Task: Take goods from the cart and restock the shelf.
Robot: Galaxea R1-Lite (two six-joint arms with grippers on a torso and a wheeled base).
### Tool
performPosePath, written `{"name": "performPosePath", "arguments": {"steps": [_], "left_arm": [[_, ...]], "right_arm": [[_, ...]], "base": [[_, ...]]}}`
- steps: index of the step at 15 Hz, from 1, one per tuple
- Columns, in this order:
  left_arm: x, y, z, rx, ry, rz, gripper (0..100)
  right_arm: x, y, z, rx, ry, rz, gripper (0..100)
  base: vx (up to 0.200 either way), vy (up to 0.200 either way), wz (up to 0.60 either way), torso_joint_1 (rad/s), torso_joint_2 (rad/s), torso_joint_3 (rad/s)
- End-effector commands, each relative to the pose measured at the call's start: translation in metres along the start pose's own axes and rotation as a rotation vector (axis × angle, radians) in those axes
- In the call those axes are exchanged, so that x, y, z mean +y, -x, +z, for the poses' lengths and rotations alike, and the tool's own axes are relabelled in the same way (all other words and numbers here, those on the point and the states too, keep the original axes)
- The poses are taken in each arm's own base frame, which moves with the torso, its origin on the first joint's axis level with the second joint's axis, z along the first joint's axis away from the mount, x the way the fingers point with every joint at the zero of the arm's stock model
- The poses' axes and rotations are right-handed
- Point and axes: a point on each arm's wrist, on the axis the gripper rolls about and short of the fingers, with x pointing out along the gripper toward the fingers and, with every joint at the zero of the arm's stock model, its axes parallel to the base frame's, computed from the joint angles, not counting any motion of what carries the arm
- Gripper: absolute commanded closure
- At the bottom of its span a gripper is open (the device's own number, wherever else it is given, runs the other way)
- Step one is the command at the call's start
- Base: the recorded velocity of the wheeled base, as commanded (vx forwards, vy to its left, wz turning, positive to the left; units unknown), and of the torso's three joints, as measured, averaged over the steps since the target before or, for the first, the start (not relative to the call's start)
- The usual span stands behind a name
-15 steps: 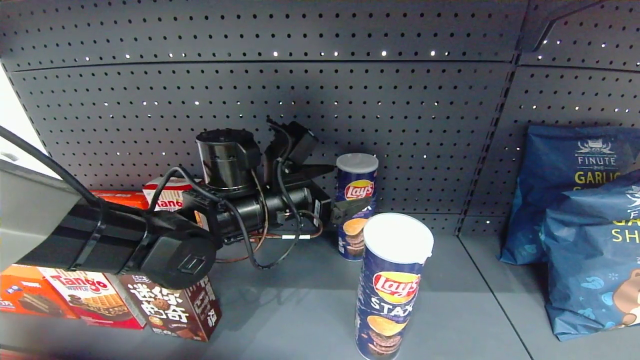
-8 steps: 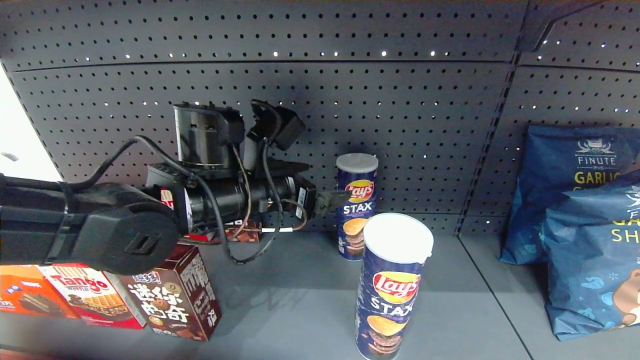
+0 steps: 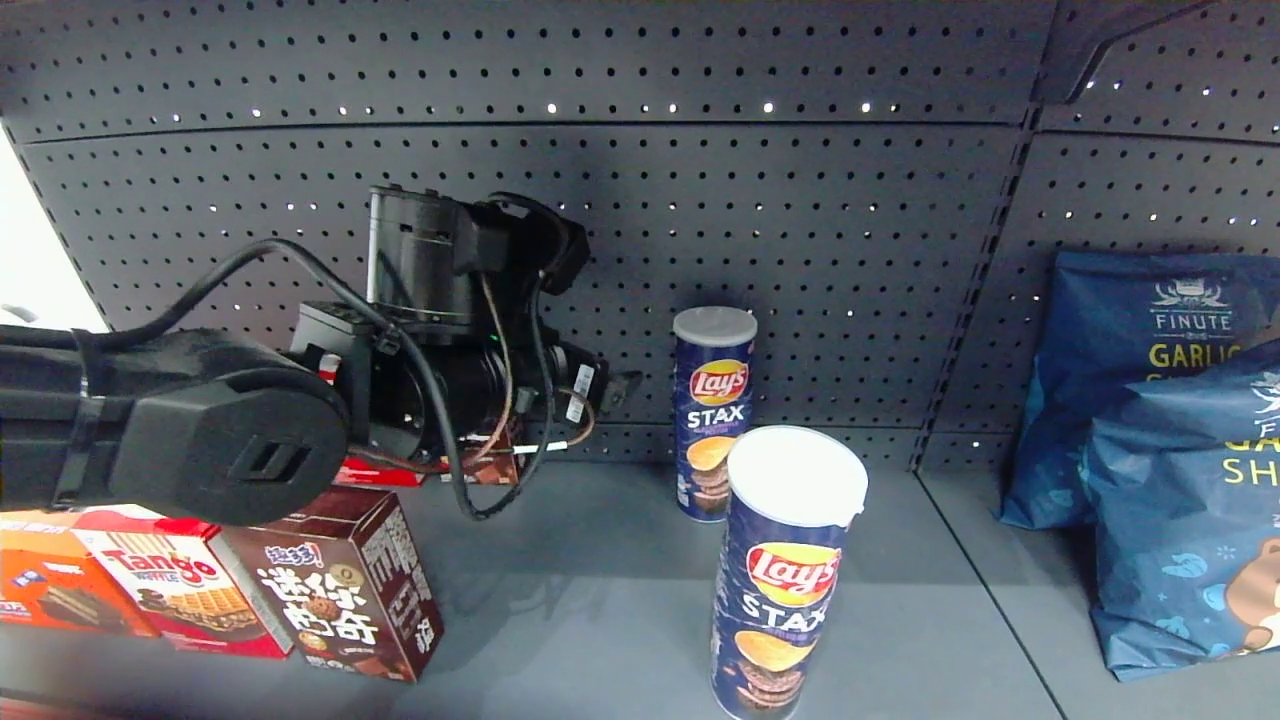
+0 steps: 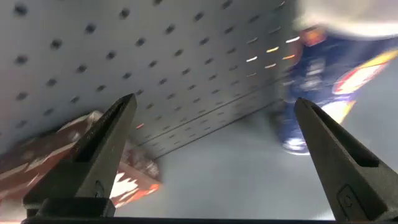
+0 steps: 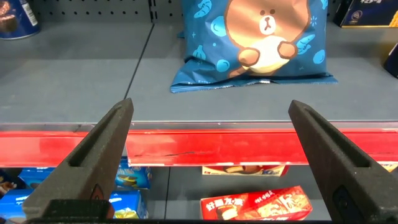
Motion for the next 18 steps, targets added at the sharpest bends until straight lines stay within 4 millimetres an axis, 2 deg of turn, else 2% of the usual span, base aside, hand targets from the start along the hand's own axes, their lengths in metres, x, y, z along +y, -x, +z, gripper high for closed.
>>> {"name": "performPosePath", "arguments": {"steps": [1,3,6,14,18], "left_arm": [[-0.013,-0.014,-0.011,0.045,-0.033,0.000,0],[-0.025,-0.028,-0.024,0.094,-0.082,0.015,0],[-0.033,-0.042,-0.039,0.145,-0.100,0.024,0],[-0.038,-0.061,-0.053,0.180,-0.094,0.033,0],[-0.043,-0.075,-0.051,0.167,-0.076,0.031,0]], "right_arm": [[0.000,0.000,0.000,0.002,0.000,0.000,0],[0.000,0.000,0.000,0.002,0.000,0.000,0],[0.000,0.000,0.000,0.000,0.000,0.000,0],[0.000,0.000,0.000,0.003,0.000,0.000,0],[0.000,0.000,0.000,0.002,0.000,0.000,0]], "base": [[0.000,0.000,0.00,0.000,0.00,0.000],[0.000,0.000,0.00,0.000,0.00,0.000],[0.000,0.000,0.00,0.000,0.00,0.000],[0.000,0.000,0.00,0.000,0.00,0.000],[0.000,0.000,0.00,0.000,0.00,0.000]]}}
